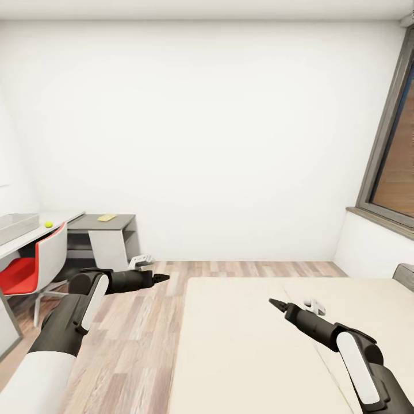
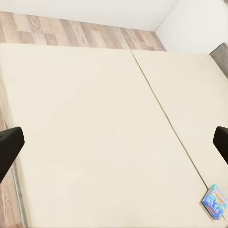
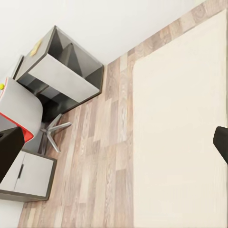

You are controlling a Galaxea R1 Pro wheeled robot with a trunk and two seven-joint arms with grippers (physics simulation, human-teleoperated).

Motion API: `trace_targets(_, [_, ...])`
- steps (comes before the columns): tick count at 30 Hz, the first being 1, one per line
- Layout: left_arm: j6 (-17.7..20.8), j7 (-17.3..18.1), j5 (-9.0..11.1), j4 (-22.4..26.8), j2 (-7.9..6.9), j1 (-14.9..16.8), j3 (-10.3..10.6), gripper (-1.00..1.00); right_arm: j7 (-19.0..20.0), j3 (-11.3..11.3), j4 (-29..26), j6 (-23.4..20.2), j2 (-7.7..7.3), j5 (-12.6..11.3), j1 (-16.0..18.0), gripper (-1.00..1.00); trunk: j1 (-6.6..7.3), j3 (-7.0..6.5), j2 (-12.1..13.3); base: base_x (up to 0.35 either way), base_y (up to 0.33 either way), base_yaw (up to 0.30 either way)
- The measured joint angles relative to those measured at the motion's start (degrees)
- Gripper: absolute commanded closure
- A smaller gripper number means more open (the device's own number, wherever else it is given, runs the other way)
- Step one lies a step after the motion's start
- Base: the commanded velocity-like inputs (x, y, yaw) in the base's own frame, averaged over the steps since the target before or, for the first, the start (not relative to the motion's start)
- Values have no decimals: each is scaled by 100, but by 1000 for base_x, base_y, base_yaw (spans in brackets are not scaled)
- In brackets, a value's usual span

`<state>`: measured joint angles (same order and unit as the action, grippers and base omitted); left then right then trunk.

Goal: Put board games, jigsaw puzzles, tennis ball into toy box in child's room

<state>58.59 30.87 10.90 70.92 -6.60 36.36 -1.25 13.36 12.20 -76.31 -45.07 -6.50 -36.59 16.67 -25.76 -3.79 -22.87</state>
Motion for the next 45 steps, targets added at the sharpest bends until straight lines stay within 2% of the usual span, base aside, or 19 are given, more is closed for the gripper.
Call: trace_targets(45, [0, 0, 0, 0, 0, 0, 0, -100, 0, 0, -1, 0, 0, -3, 0, -100, 0, 0, 0, 0, -149, 0])
